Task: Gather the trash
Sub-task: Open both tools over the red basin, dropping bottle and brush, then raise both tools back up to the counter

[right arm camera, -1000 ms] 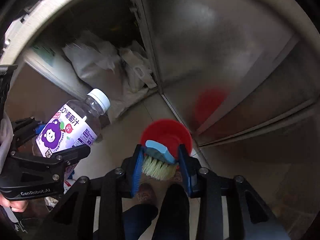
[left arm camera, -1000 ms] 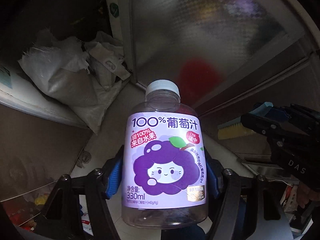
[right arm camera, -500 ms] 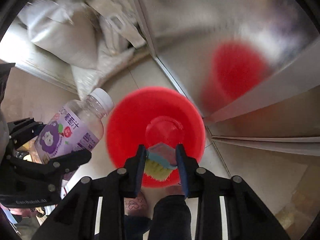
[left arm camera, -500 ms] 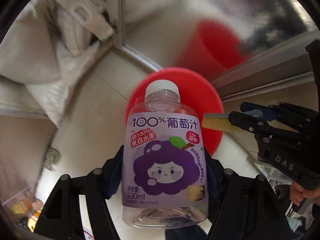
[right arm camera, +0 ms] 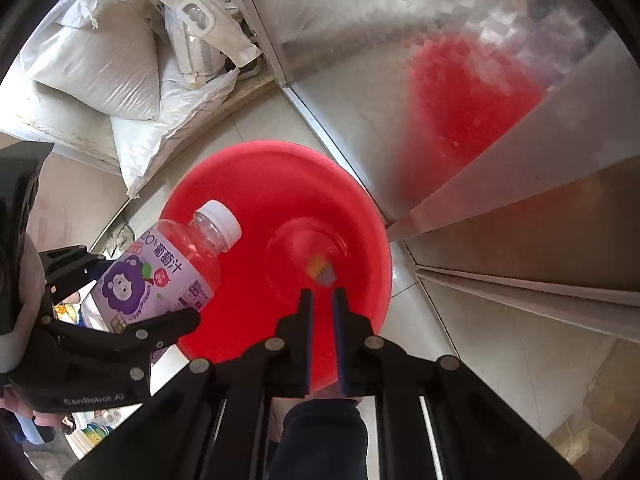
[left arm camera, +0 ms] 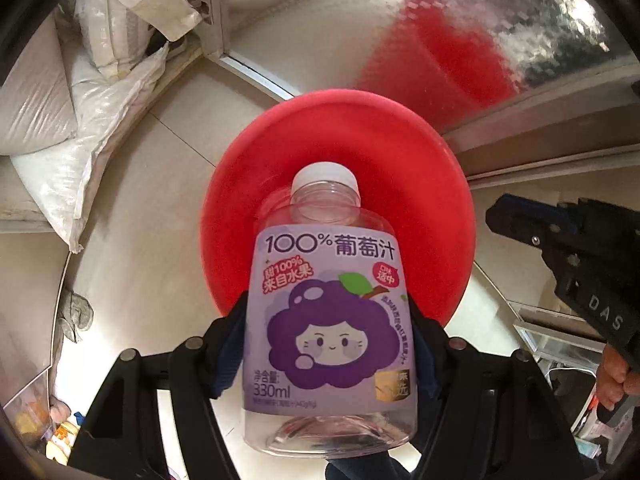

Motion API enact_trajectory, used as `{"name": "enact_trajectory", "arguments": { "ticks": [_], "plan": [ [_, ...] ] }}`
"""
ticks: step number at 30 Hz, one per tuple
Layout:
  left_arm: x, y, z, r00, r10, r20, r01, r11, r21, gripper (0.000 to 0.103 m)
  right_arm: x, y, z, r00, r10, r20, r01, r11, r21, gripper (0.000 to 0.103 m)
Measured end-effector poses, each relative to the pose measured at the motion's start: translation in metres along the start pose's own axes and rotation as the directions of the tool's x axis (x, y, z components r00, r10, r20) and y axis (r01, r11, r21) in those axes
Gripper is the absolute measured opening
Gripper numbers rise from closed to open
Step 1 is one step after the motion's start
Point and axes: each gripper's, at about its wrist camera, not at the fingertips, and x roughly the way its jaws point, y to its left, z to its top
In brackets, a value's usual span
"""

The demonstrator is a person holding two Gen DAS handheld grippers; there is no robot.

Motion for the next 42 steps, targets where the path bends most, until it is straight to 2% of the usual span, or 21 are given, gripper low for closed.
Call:
{"name": "enact_trajectory", "arguments": {
  "ticks": [5, 8, 12, 19, 24, 27, 30, 35, 38, 39, 41, 42],
  "plan": [
    [0.000, 0.006, 0.004, 1.000, 0.002, 0.020, -0.002, 1.000, 0.018, 0.069, -0.001, 0.001, -0.003, 1.000, -0.003, 0.005, 0.003, 1.000, -0.005, 0.008],
    [0.000, 0.008, 0.004, 0.999, -0.031, 0.018, 0.030, 0.999, 0.026, 0.078, 0.003, 0.001, -0.003, 1.000, -0.005, 0.003, 0.005, 1.000, -0.002, 0.008],
    [-0.002, 0.005, 0.001, 1.000, 0.003, 0.029, -0.005, 0.998, 0.055, 0.083, 0.001, 0.001, -0.005, 1.000, -0.012, -0.005, 0.012, 1.000, 0.009, 0.008],
    [-0.048, 0.008, -0.012, 0.998, 0.024, 0.053, -0.027, 0.998, 0.062, 0.083, -0.029, 0.016, -0.009, 1.000, -0.013, 0.009, 0.013, 1.000, -0.014, 0.008],
    [-0.111, 0.010, -0.028, 0.991, 0.080, 0.108, -0.086, 0.995, 0.048, 0.083, -0.077, 0.041, -0.007, 0.999, 0.006, 0.040, -0.004, 0.999, -0.034, 0.008],
    [-0.162, 0.009, -0.038, 0.981, 0.122, 0.152, -0.127, 0.992, 0.025, 0.083, -0.118, 0.057, -0.006, 0.998, 0.000, 0.067, 0.004, 0.999, -0.049, 0.008],
    [-0.219, 0.002, -0.048, 0.967, 0.156, 0.202, -0.161, 0.987, 0.007, 0.083, -0.167, 0.072, -0.007, 0.995, -0.007, 0.100, 0.011, 0.999, -0.047, 0.008],
    [-0.315, -0.011, -0.066, 0.946, 0.177, 0.271, -0.169, 0.984, -0.051, 0.083, -0.253, 0.094, -0.011, 0.985, -0.017, 0.171, 0.028, 0.998, -0.062, 0.008],
    [-0.373, -0.019, -0.078, 0.924, 0.203, 0.323, -0.186, 0.979, -0.083, 0.083, -0.303, 0.107, -0.013, 0.975, -0.036, 0.218, 0.054, 0.996, -0.076, 0.009],
    [-0.389, -0.023, -0.083, 0.918, 0.211, 0.336, -0.189, 0.977, -0.096, 0.084, -0.319, 0.110, -0.014, 0.971, -0.045, 0.234, 0.066, 0.994, -0.082, 0.012],
    [-0.422, -0.033, -0.089, 0.902, 0.230, 0.365, -0.201, 0.973, -0.117, 0.085, -0.352, 0.119, -0.015, 0.959, -0.060, 0.277, 0.090, 0.991, -0.095, 0.031],
    [-0.437, -0.037, -0.092, 0.893, 0.243, 0.378, -0.210, 0.969, -0.128, 0.085, -0.369, 0.123, -0.016, 0.950, -0.074, 0.305, 0.108, 0.989, -0.098, 0.046]
  ]
}}
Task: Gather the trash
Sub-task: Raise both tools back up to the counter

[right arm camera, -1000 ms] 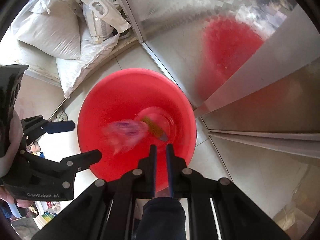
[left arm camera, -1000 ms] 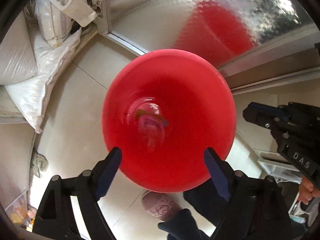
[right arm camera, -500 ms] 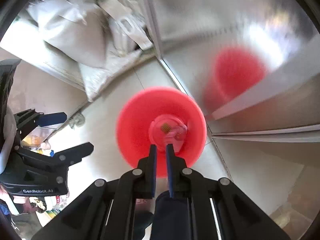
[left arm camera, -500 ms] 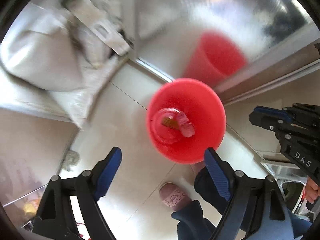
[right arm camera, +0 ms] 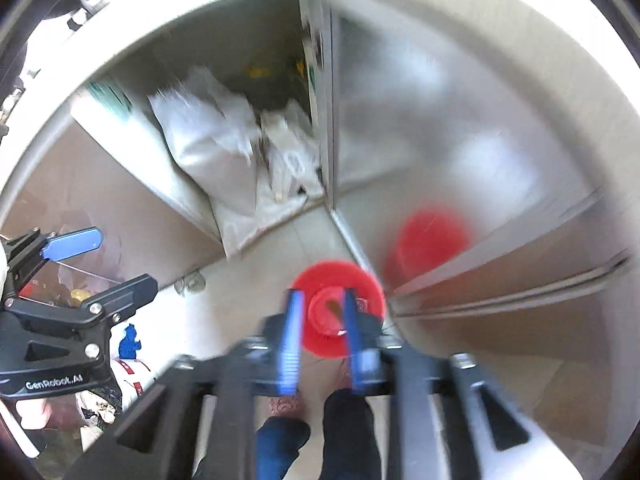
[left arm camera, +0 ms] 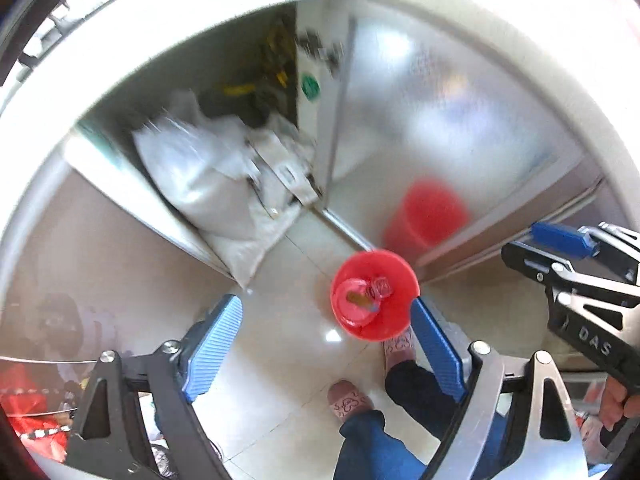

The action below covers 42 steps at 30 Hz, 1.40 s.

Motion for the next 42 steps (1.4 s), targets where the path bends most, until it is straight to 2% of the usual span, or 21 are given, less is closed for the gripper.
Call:
{"name": "enact_trajectory", "arguments": {
  "ticks": [1, 3, 8, 10, 16, 19, 23, 28, 34, 39, 42],
  "plan": [
    [-0.016, 0.001, 0.004, 1.000, 0.009, 0.014, -0.009, 1.000, -0.007, 0.085, -0.018, 0.001, 0.005, 0.999, -0.021, 0.029, 0.021, 1.000, -0.007, 0.057],
    [-0.046, 0.002, 0.012, 0.999, 0.019, 0.050, -0.018, 1.000, -0.023, 0.085, -0.048, 0.003, 0.011, 0.996, -0.046, 0.077, 0.048, 0.999, -0.018, 0.068],
    [-0.115, -0.001, 0.037, 0.989, 0.038, 0.146, -0.033, 0.999, -0.032, 0.085, -0.115, 0.000, 0.029, 0.980, -0.086, 0.181, 0.087, 0.996, -0.001, 0.084],
    [-0.135, -0.003, 0.049, 0.983, 0.042, 0.180, -0.037, 0.999, -0.029, 0.085, -0.135, -0.002, 0.037, 0.972, -0.088, 0.217, 0.087, 0.996, 0.012, 0.094],
    [-0.176, -0.011, 0.086, 0.965, 0.045, 0.259, -0.045, 0.999, -0.005, 0.085, -0.166, -0.016, 0.063, 0.952, -0.110, 0.284, 0.104, 0.994, 0.034, 0.103],
    [-0.195, -0.019, 0.106, 0.958, 0.046, 0.283, -0.052, 0.999, 0.015, 0.085, -0.180, -0.025, 0.076, 0.941, -0.132, 0.310, 0.123, 0.991, 0.048, 0.103],
    [-0.201, -0.035, 0.139, 0.951, 0.035, 0.307, -0.052, 0.998, 0.044, 0.085, -0.196, -0.041, 0.093, 0.930, -0.160, 0.331, 0.144, 0.987, 0.073, 0.103],
    [-0.193, -0.057, 0.182, 0.951, 0.037, 0.305, -0.062, 0.996, 0.072, 0.085, -0.197, -0.067, 0.120, 0.923, -0.186, 0.337, 0.159, 0.981, 0.107, 0.103],
    [-0.164, -0.077, 0.238, 0.960, 0.080, 0.269, -0.101, 0.993, 0.066, 0.085, -0.176, -0.098, 0.163, 0.935, -0.178, 0.306, 0.149, 0.982, 0.115, 0.103],
    [-0.127, -0.082, 0.287, 0.971, 0.106, 0.215, -0.115, 0.993, 0.032, 0.085, -0.143, -0.126, 0.205, 0.955, -0.140, 0.262, 0.121, 0.989, 0.088, 0.103],
    [-0.103, -0.080, 0.313, 0.977, 0.124, 0.173, -0.126, 0.992, -0.001, 0.085, -0.119, -0.139, 0.226, 0.971, -0.090, 0.220, 0.078, 0.995, 0.061, 0.103]
  ]
}}
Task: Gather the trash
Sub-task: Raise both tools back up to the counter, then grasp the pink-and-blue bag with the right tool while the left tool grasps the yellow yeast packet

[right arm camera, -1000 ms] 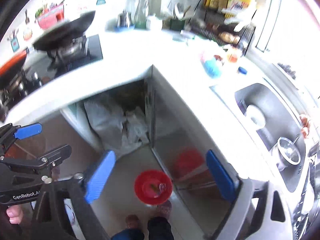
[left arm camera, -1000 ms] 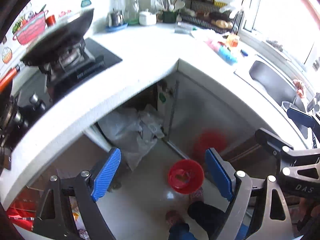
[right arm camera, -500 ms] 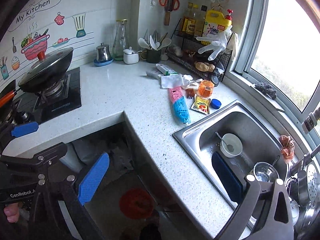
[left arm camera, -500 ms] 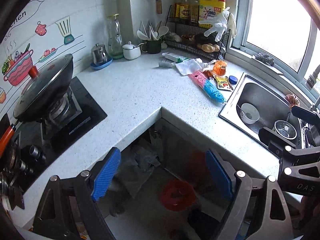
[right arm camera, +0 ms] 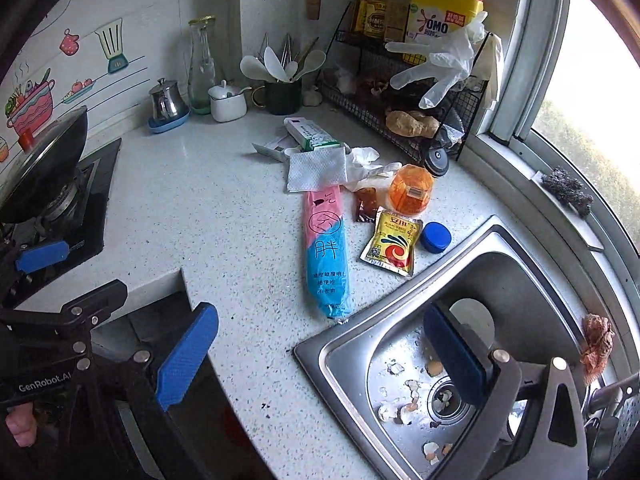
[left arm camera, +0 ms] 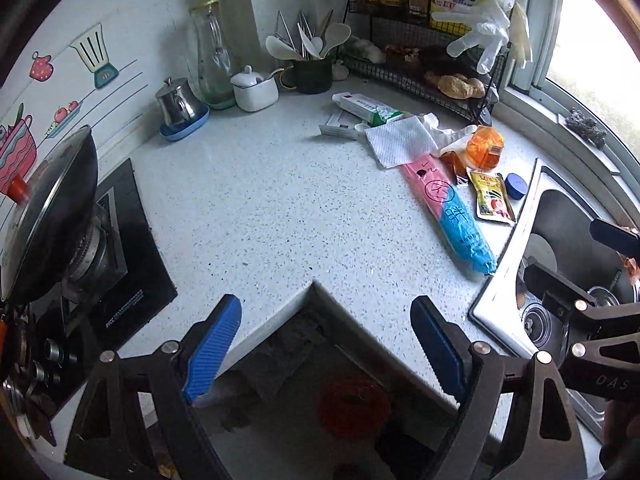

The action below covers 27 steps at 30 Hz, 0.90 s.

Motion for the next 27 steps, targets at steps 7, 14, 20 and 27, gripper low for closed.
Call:
{"name": "enact_trajectory", "arguments": {
  "ticks": [7, 14, 20, 27],
  "plan": [
    [0.070, -0.002, 0.034, 0.993, 0.067, -0.095, -0.071, 0.997, -0.033, 0.085, 0.081, -0.014, 0.024, 0.987, 0.100, -0.124, -0.103, 0.994, -0.020, 0.103],
    [0.124, 0.002, 0.048, 0.983, 0.098, -0.157, -0.107, 0.993, -0.050, 0.085, 0.139, -0.015, 0.039, 0.974, 0.138, -0.179, -0.149, 0.988, -0.047, 0.101],
    [0.139, 0.005, 0.049, 0.976, 0.116, -0.185, -0.128, 0.990, -0.056, 0.085, 0.156, -0.010, 0.041, 0.965, 0.167, -0.201, -0.187, 0.979, -0.083, 0.071],
    [0.128, 0.007, 0.043, 0.975, 0.116, -0.189, -0.128, 0.990, -0.053, 0.085, 0.139, -0.002, 0.032, 0.953, 0.215, -0.214, -0.239, 0.967, -0.094, 0.029]
  ]
}}
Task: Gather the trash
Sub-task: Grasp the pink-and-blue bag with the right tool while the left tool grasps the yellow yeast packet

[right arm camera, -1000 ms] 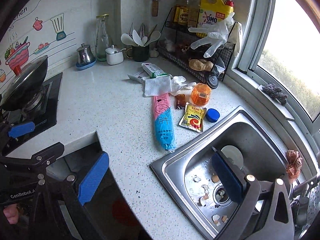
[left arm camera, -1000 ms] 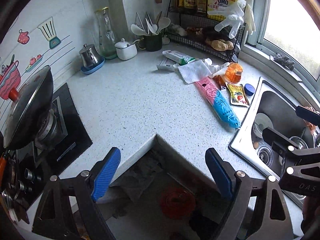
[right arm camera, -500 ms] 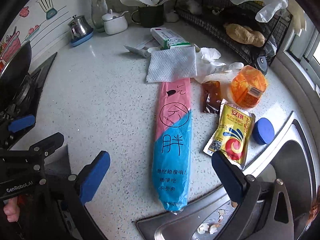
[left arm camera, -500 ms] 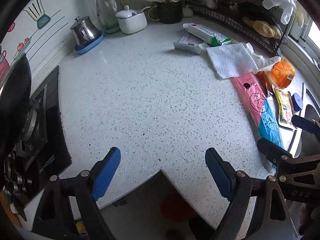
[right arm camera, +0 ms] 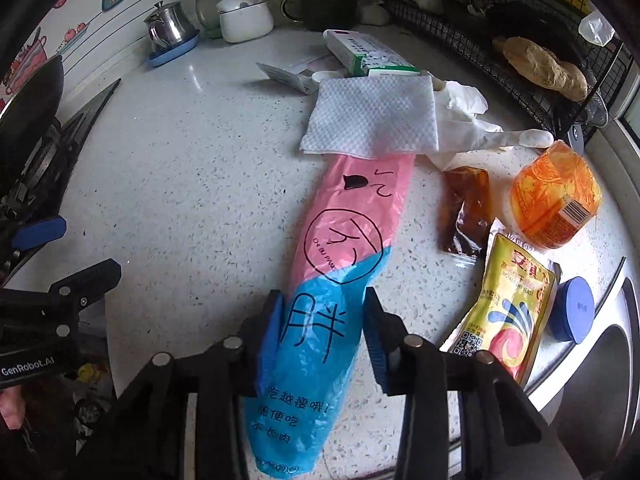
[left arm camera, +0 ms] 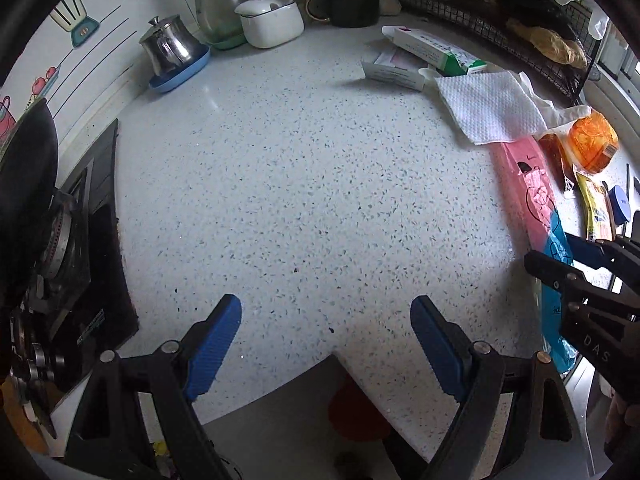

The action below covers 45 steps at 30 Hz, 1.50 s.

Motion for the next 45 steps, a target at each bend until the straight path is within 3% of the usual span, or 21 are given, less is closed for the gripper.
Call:
{"name": "enact_trajectory", "arguments": {
  "ticks": [2, 6, 10, 16, 23, 33, 39, 45],
  "plan": [
    [-0.007, 0.001, -0.003, 1.000, -0.014, 0.002, 0.014, 1.000, -0.006, 0.085, -0.004, 0.002, -0.011, 1.000, 0.021, -0.016, -0.021, 1.000, -0.007, 0.018],
    [-0.018, -0.003, -0.011, 0.999, -0.033, 0.000, 0.033, 0.999, 0.012, 0.085, -0.018, 0.005, -0.035, 0.995, 0.082, -0.052, -0.081, 0.996, 0.027, 0.013],
    [-0.034, -0.011, -0.018, 0.998, -0.064, 0.016, 0.064, 0.997, 0.043, 0.085, -0.046, -0.005, -0.052, 0.997, 0.076, -0.013, -0.075, 0.996, 0.055, 0.010],
    [-0.062, -0.030, -0.013, 0.987, -0.153, 0.038, 0.150, 0.986, 0.069, 0.085, -0.097, -0.027, -0.055, 0.995, -0.009, 0.103, 0.002, 0.998, 0.065, 0.010],
    [-0.075, -0.078, 0.018, 0.972, -0.226, 0.066, 0.214, 0.964, 0.155, 0.085, -0.128, -0.072, -0.047, 0.972, -0.165, 0.168, 0.144, 0.981, 0.131, 0.010],
    [-0.038, -0.180, 0.040, 0.947, -0.313, -0.068, 0.320, 0.913, 0.251, 0.085, -0.117, -0.148, -0.071, 0.957, -0.268, 0.107, 0.228, 0.930, 0.287, 0.010],
    [-0.012, -0.221, 0.054, 0.939, -0.323, -0.121, 0.345, 0.896, 0.281, 0.085, -0.108, -0.183, -0.081, 0.965, -0.251, 0.081, 0.208, 0.912, 0.353, 0.010],
    [0.020, -0.247, 0.066, 0.943, -0.286, -0.171, 0.326, 0.899, 0.292, 0.085, -0.097, -0.200, -0.083, 0.971, -0.224, 0.087, 0.178, 0.914, 0.364, 0.010]
  ]
}}
